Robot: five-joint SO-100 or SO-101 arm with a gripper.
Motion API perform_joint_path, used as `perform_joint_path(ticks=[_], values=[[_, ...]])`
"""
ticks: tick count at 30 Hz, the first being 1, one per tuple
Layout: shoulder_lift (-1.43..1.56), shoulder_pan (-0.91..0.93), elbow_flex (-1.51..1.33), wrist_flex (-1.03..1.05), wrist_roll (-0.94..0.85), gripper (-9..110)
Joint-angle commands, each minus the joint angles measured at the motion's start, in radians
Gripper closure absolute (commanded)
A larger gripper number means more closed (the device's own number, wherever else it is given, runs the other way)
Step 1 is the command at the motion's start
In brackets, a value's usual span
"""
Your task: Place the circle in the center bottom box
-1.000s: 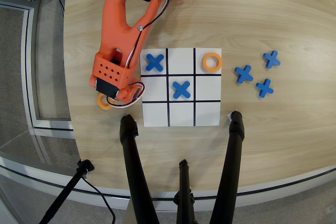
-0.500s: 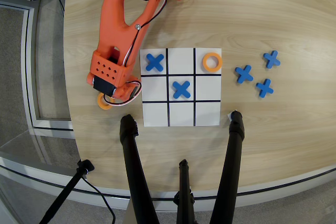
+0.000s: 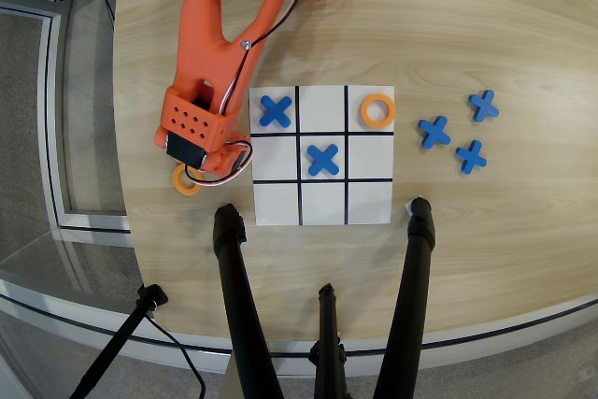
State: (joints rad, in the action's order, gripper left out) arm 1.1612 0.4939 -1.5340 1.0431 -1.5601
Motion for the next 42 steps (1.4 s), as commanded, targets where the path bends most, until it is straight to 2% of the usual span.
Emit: perform_joint_path(ticks=[1, 5, 9, 13, 17, 21, 25, 34, 42], values=[[0.032, 0.006, -0.015, 0.028, -0.006, 102], [0.109, -0.008, 0.048, 0.169, 0.011, 102], [0.23, -0.08, 0.212, 0.359, 0.127, 102], [0.382, -0.196, 0.305, 0.379, 0.295, 102], [0.52, -0.325, 0.284, 0.403, 0.348, 102], [0.669, -0.44, 0.123, 0.436, 0.356, 102], [0.844, -0.505, -0.166, 0.413, 0.325, 102], [1.118, -0.476, -0.776, 0.12, 0.233, 102], [1.138, -0.485, -0.982, -0.023, 0.218, 102]])
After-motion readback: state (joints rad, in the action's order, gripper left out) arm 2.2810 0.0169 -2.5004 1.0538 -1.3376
